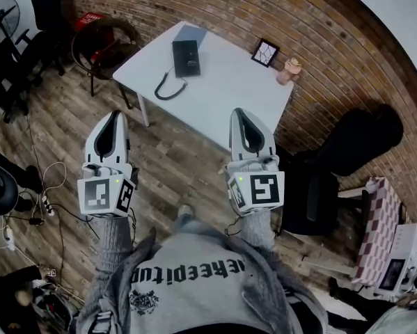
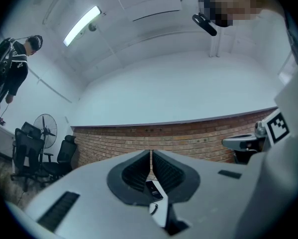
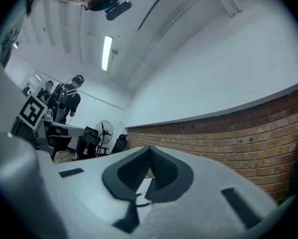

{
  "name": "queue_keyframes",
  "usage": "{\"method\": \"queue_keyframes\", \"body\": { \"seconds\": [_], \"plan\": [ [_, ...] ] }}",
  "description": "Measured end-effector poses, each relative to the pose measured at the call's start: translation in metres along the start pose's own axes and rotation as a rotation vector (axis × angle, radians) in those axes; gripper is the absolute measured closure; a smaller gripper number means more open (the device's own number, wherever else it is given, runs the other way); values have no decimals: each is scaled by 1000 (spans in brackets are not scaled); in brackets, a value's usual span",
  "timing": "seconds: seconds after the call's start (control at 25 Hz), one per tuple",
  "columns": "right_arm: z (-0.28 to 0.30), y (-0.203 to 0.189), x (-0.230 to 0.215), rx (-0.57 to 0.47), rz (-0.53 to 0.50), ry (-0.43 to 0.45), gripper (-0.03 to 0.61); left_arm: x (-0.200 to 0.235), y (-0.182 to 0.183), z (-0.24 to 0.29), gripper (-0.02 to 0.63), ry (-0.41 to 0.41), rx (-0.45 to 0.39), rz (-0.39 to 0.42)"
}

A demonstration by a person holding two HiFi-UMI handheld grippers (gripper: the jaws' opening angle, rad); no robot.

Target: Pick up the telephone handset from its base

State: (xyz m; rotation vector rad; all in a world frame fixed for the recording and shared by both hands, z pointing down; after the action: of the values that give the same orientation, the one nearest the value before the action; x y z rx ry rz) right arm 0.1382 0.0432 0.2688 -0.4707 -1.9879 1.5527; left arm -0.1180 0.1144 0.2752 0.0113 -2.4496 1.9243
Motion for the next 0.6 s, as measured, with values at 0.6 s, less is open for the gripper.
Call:
{"method": "queue_keyframes", "body": {
  "seconds": [0.6],
  "plan": [
    [65, -39, -58, -1, 47, 50, 575, -17, -22, 80, 598, 45, 45, 15]
  ]
}}
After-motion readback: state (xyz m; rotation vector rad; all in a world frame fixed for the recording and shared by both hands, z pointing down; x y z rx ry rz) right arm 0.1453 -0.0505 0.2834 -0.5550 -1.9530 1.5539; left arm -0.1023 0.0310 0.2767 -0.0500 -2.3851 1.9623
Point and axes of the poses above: the fingertips, and each gripper's own axes: z forward along the fingers, x to its left, y out of its top, the point moved 5 cm from there along -z, backward along the fingers, and after that the axes turned 1 degree about y, right-handed, at the moved point
